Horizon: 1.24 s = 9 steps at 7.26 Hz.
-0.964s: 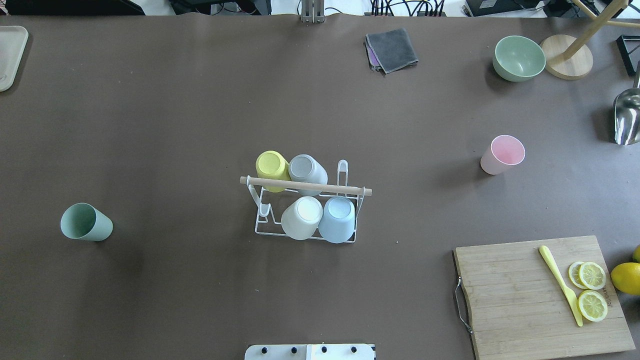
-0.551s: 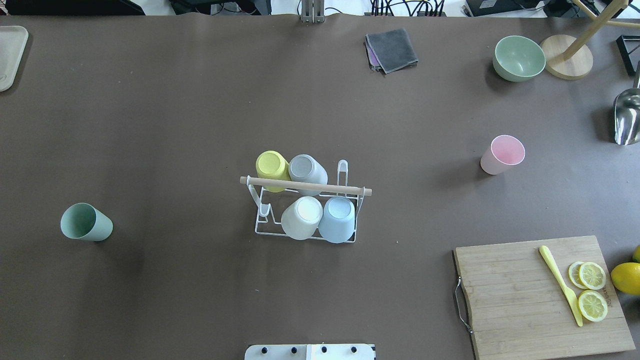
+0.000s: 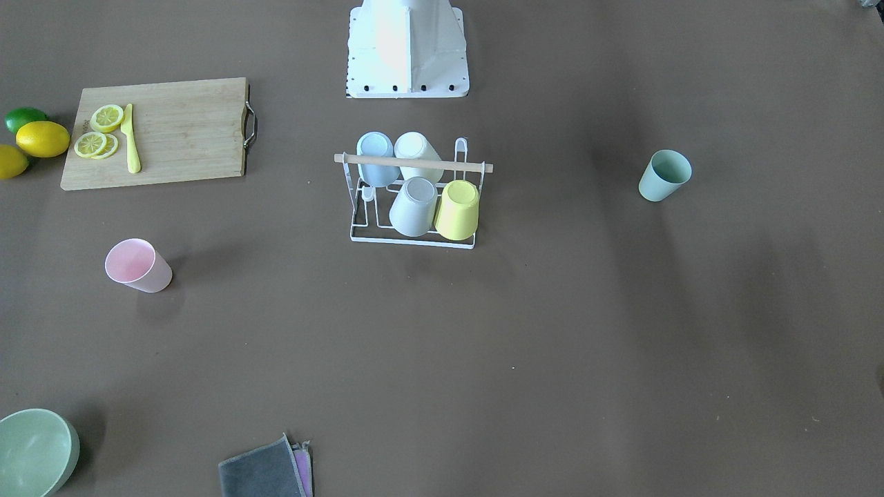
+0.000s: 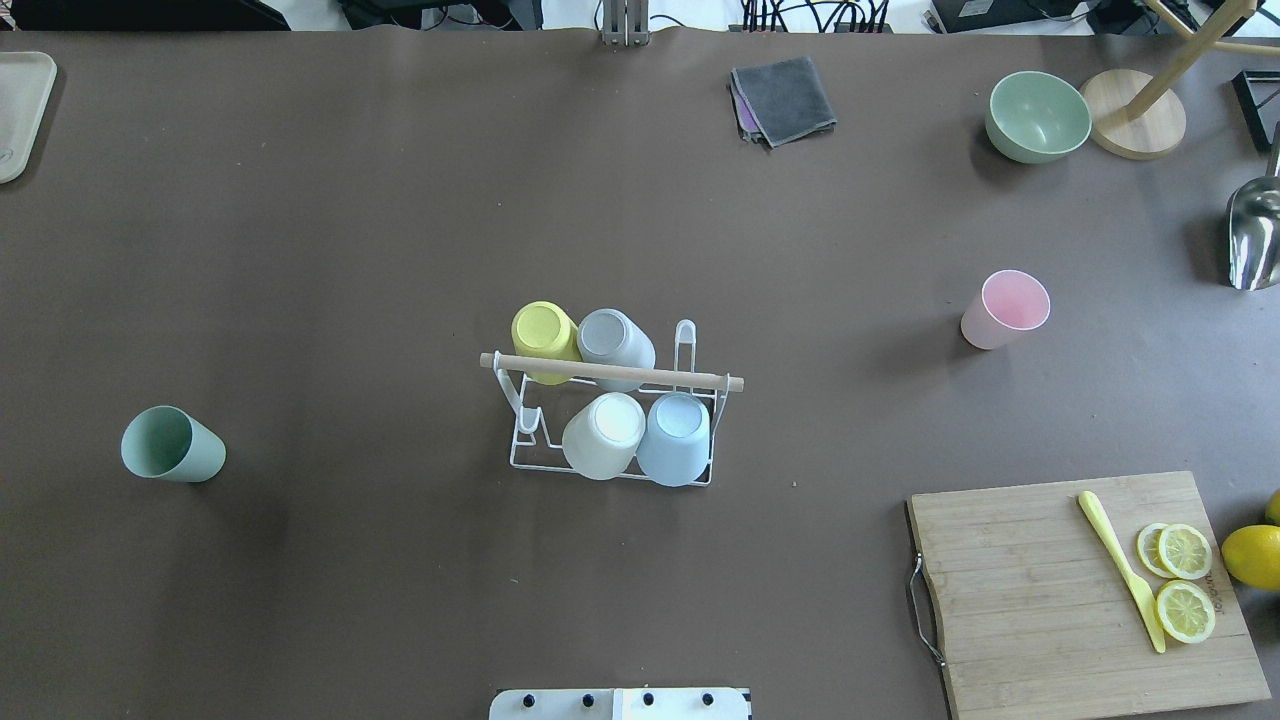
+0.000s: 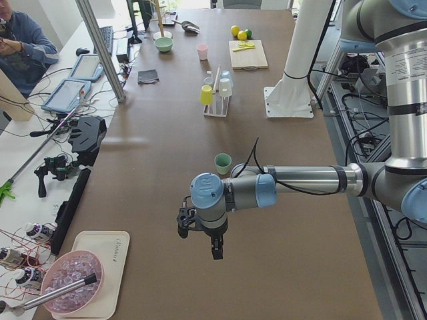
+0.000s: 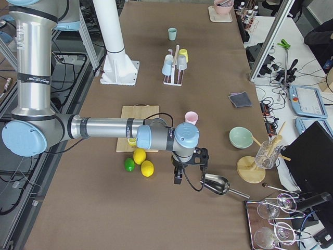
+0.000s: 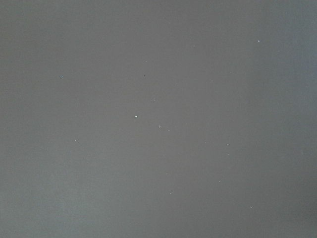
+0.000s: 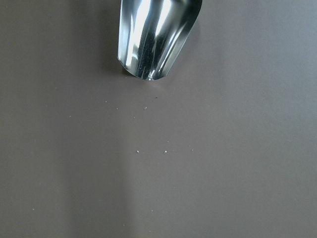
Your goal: Place cup on cup holder
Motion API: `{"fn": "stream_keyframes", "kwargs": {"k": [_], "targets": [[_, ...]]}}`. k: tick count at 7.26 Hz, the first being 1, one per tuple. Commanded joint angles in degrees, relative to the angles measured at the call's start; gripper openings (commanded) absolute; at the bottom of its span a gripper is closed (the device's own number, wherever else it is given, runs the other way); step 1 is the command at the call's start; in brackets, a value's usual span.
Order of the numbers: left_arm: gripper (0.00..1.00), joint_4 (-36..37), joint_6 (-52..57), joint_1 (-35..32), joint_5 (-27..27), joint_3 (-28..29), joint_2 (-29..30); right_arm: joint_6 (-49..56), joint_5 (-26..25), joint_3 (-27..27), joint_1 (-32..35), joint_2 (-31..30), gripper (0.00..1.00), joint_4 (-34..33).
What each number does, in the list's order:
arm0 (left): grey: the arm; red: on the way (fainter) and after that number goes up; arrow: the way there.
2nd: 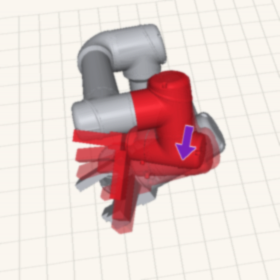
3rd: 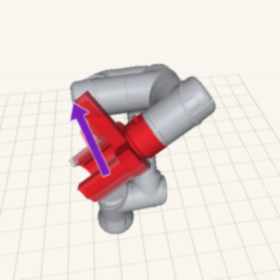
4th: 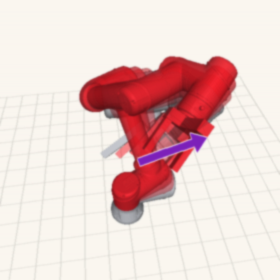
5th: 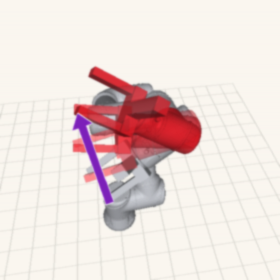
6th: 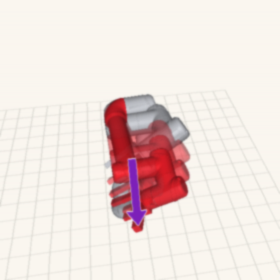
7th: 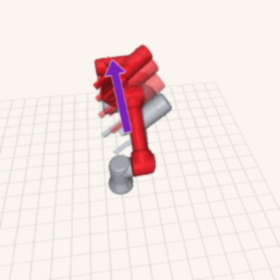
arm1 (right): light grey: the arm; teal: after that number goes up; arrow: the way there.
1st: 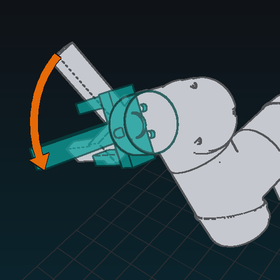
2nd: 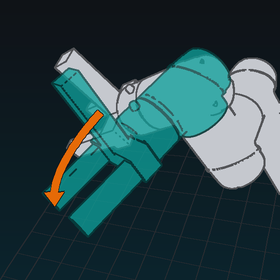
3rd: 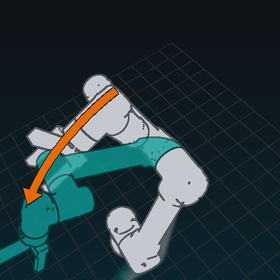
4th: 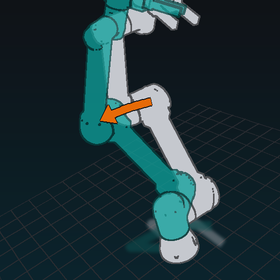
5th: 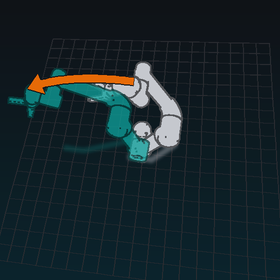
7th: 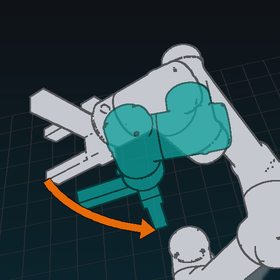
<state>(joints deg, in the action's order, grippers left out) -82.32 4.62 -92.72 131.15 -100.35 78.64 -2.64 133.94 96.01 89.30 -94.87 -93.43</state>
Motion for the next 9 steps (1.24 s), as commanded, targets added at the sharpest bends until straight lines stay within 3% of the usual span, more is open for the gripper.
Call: {"fn": "stream_keyframes", "kwargs": {"k": [1, 3, 5, 7, 9], "targets": [[0.98, -0.82, -0.14, 0.00, 0.07, 0.07, 0.03, 0.18, 0.00, -0.03, 0.00, 0.03, 1.00, 0.00], [0.98, -0.65, -0.23, 0.00, 0.50, 0.16, -0.06, 0.18, 0.09, 0.06, 0.00, -0.23, 1.00, 0.00], [0.98, -0.73, -0.40, 0.00, 4.28, 0.59, 0.03, -0.17, 0.18, 0.76, 0.00, 0.11, 1.00, 0.00], [0.98, -0.73, -0.23, 0.00, 4.29, 0.51, 0.11, -0.26, -1.65, 1.46, -0.17, 3.27, 1.00, -0.09], [0.98, -0.82, -0.23, 0.00, 4.20, 0.59, 0.29, -3.74, -1.76, 1.73, -4.98, 8.88, 1.00, -0.26]]}}
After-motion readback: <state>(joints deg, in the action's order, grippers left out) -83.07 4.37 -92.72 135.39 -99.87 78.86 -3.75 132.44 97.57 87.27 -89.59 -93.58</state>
